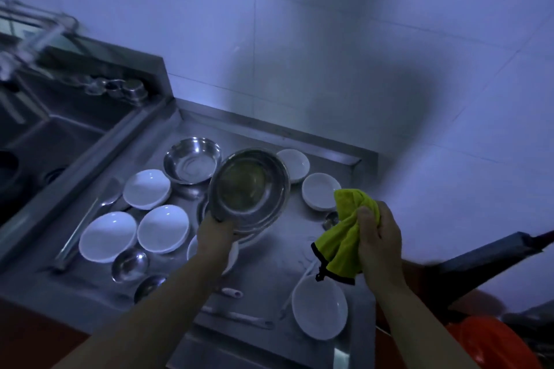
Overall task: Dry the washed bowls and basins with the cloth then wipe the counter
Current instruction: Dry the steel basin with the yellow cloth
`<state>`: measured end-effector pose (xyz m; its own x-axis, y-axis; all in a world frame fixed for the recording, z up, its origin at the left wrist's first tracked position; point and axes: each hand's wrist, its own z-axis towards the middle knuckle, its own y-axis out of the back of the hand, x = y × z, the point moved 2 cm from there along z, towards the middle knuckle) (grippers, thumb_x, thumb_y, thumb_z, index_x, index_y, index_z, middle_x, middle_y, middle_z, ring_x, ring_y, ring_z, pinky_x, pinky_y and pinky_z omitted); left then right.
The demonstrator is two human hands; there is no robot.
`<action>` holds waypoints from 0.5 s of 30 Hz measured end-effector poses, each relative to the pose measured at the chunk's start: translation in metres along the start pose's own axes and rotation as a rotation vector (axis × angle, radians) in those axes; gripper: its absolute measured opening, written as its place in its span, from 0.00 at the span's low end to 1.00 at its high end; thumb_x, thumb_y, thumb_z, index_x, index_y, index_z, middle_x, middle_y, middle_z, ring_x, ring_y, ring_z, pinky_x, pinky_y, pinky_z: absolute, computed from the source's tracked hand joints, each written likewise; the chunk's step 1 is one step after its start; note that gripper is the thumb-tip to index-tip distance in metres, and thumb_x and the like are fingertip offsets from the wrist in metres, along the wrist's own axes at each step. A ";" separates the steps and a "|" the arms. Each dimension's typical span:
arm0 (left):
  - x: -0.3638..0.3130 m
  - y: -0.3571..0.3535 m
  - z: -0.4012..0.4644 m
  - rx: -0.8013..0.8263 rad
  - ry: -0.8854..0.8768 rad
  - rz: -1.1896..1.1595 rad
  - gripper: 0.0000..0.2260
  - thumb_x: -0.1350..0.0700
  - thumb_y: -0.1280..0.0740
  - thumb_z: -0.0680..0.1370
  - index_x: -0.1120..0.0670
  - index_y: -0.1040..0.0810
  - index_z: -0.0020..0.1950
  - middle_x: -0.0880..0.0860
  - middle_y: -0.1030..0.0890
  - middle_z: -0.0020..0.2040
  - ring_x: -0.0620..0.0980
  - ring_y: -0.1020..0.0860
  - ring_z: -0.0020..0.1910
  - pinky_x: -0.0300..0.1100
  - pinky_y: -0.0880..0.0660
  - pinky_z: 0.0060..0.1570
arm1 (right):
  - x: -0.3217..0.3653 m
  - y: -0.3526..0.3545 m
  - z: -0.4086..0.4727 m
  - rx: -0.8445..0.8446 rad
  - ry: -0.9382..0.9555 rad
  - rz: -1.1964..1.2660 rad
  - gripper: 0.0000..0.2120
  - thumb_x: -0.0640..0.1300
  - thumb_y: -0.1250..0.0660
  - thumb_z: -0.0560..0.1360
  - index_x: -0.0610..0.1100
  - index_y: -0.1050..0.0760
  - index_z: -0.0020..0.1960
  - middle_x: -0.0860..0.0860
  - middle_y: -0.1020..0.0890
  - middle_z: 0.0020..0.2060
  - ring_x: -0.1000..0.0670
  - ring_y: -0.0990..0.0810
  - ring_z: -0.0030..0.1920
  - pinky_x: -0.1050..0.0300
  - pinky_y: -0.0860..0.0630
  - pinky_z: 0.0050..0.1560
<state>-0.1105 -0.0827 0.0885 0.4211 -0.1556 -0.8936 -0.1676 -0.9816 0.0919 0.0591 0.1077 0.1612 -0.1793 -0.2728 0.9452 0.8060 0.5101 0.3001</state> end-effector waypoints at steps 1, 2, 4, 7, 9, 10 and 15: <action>-0.011 0.012 0.004 -0.028 -0.080 0.053 0.13 0.66 0.33 0.72 0.58 0.26 0.55 0.60 0.21 0.46 0.61 0.21 0.45 0.52 0.19 0.39 | 0.007 -0.008 -0.001 0.001 0.014 0.015 0.12 0.51 0.42 0.73 0.41 0.30 0.42 0.50 0.27 0.32 0.52 0.28 0.34 0.58 0.29 0.37; -0.023 0.024 0.008 -0.064 -0.162 0.141 0.12 0.66 0.34 0.73 0.59 0.26 0.55 0.60 0.21 0.45 0.62 0.21 0.45 0.53 0.20 0.40 | 0.013 -0.015 -0.001 -0.001 0.029 0.023 0.10 0.50 0.42 0.73 0.43 0.30 0.40 0.51 0.28 0.31 0.56 0.28 0.32 0.62 0.30 0.35; -0.042 0.046 0.017 -0.099 -0.339 0.281 0.10 0.64 0.38 0.74 0.59 0.27 0.55 0.58 0.20 0.42 0.61 0.22 0.43 0.51 0.25 0.40 | 0.026 -0.030 -0.005 -0.002 0.055 0.024 0.06 0.49 0.42 0.73 0.49 0.32 0.38 0.53 0.29 0.31 0.62 0.29 0.31 0.69 0.33 0.32; -0.072 0.075 0.026 -0.150 -0.491 0.395 0.14 0.57 0.42 0.78 0.54 0.28 0.63 0.47 0.26 0.32 0.47 0.27 0.32 0.42 0.36 0.31 | 0.046 -0.053 -0.011 0.007 0.099 0.015 0.07 0.49 0.41 0.73 0.49 0.33 0.37 0.53 0.28 0.30 0.62 0.28 0.30 0.69 0.33 0.32; -0.090 0.093 0.030 -0.169 -0.561 0.443 0.16 0.60 0.42 0.79 0.51 0.30 0.67 0.45 0.27 0.31 0.42 0.29 0.29 0.37 0.38 0.28 | 0.059 -0.069 -0.017 0.035 0.141 0.021 0.07 0.49 0.41 0.73 0.49 0.32 0.38 0.51 0.28 0.32 0.60 0.28 0.32 0.67 0.32 0.33; -0.097 0.102 0.030 -0.165 -0.593 0.445 0.17 0.61 0.42 0.79 0.49 0.31 0.67 0.44 0.26 0.31 0.40 0.29 0.28 0.35 0.38 0.27 | 0.066 -0.078 -0.020 0.047 0.170 0.015 0.06 0.48 0.42 0.74 0.50 0.32 0.39 0.51 0.27 0.33 0.59 0.28 0.33 0.67 0.32 0.35; -0.136 0.131 0.024 -0.037 -0.717 0.336 0.17 0.61 0.41 0.79 0.43 0.29 0.64 0.43 0.20 0.49 0.43 0.24 0.45 0.34 0.31 0.42 | 0.108 -0.128 -0.032 0.014 0.384 -0.068 0.06 0.50 0.43 0.77 0.51 0.29 0.49 0.55 0.33 0.49 0.51 0.29 0.49 0.73 0.34 0.53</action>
<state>-0.2108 -0.1878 0.2119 -0.3255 -0.3470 -0.8795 -0.1487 -0.8998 0.4101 -0.0454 -0.0131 0.2202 -0.0057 -0.5905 0.8070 0.7911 0.4910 0.3649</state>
